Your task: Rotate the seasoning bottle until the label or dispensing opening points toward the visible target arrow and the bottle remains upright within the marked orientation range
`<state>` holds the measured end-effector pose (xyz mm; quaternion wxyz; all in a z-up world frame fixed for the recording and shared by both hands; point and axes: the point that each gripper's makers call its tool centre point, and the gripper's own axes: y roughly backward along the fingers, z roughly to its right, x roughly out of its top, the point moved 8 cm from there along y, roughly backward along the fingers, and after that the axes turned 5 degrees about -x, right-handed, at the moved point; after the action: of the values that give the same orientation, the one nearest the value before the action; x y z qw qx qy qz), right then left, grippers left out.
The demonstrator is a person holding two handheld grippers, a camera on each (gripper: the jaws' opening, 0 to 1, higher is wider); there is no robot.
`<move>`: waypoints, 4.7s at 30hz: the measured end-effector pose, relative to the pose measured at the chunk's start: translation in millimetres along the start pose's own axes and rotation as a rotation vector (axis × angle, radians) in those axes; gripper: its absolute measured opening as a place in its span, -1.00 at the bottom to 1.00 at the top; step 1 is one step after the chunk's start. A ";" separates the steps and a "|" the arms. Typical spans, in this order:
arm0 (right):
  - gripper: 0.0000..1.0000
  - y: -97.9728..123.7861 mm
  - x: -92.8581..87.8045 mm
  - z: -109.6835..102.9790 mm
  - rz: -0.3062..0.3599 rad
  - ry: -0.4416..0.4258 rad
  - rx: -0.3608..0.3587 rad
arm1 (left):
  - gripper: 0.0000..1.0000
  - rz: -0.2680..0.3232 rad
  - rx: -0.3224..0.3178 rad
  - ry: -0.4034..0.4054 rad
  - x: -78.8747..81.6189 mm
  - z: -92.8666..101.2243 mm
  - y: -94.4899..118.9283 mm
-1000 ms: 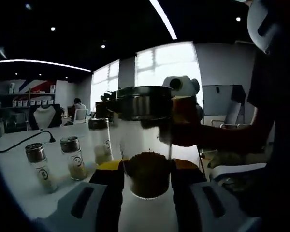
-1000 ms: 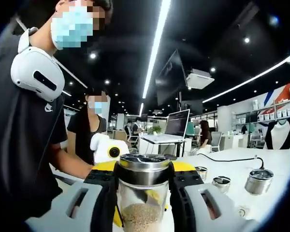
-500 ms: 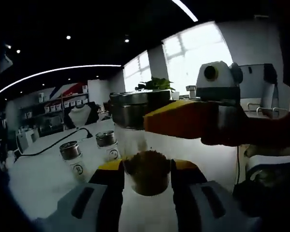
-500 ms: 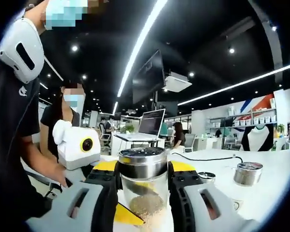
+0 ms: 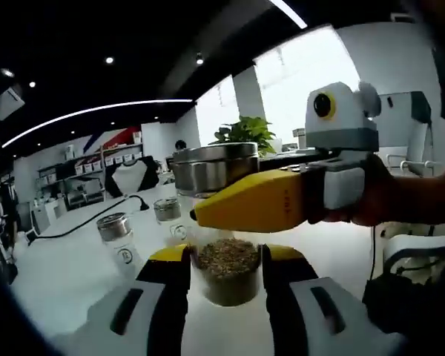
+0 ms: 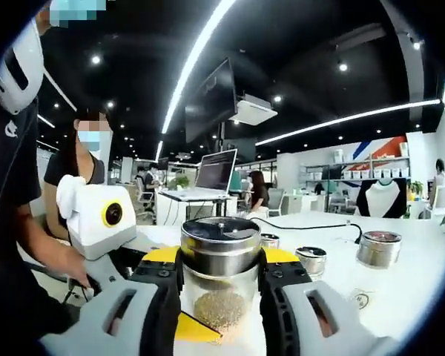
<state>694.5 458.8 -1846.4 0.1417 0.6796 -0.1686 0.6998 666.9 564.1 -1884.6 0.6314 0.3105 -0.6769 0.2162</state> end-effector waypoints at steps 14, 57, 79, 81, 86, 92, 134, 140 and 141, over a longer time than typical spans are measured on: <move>-0.25 24.6 23.1 -1.6 0.045 -0.005 0.296 | -0.17 0.091 -0.362 0.116 12.4 6.4 -6.3; -0.25 4.1 6.1 13.3 0.045 0.084 -0.010 | -0.20 -0.037 0.064 0.007 4.9 -3.7 -19.6; -0.26 31.3 25.2 16.0 0.118 -0.156 0.367 | -0.16 0.104 -0.434 0.271 18.0 8.5 -14.1; -0.26 30.2 23.5 16.3 0.115 -0.168 0.358 | -0.18 0.088 -0.411 0.250 18.6 10.4 -14.2; -0.26 27.4 19.9 22.7 0.139 -0.223 0.259 | -0.21 0.079 -0.259 0.200 21.8 8.1 -15.6; -0.25 13.8 6.8 24.1 0.143 -0.197 0.085 | -0.21 0.026 -0.103 0.183 12.4 -0.9 -22.7; -0.25 62.5 23.3 72.1 -0.015 -0.037 -0.239 | 0.55 0.032 0.023 0.156 -2.6 -27.1 7.5; -0.25 76.4 21.6 92.6 -0.032 -0.030 -0.227 | 0.84 -0.013 0.073 0.157 -9.7 -43.3 21.0; -0.25 78.1 20.4 96.6 -0.034 -0.032 -0.228 | 0.88 -0.019 0.078 0.155 -10.7 -45.0 22.8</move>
<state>747.7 346.3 -1827.5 0.2271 0.6728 -0.2380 0.6627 683.6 612.8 -1888.0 0.6713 0.3235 -0.6142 0.2597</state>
